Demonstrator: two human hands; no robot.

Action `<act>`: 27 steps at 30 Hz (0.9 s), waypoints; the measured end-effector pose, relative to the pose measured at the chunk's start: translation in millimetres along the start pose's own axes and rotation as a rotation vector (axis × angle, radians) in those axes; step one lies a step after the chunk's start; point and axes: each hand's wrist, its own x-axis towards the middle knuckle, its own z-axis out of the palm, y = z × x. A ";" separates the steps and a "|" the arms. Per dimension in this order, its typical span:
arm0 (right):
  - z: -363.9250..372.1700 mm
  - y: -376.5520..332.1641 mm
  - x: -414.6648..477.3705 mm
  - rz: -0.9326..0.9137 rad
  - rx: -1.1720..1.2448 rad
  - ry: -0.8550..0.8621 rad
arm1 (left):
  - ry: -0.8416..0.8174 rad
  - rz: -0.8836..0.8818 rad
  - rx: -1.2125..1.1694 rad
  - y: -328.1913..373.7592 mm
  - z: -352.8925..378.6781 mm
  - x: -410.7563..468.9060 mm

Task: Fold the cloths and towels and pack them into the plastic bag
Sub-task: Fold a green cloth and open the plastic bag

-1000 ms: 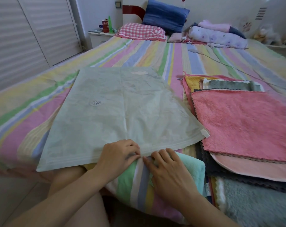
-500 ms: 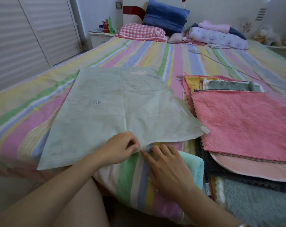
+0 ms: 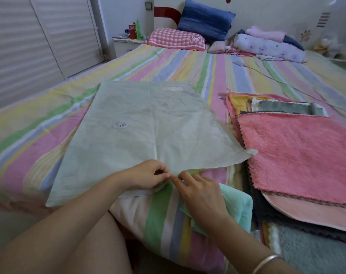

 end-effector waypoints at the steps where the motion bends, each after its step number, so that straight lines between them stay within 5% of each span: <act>1: 0.1 0.9 2.1 -0.012 -0.009 0.018 | -0.041 -0.016 -0.019 2.5 -2.3 0.3; 7: 2.0 4.7 4.8 -0.066 0.007 0.132 | -0.130 -0.069 -0.155 11.4 -9.9 2.3; 17: 1.3 0.2 14.5 -0.008 0.051 0.070 | -0.125 -0.075 -0.144 12.7 -8.2 0.4; 27: 4.3 2.5 15.1 0.013 0.113 0.007 | 0.053 0.023 0.243 15.4 -5.6 7.8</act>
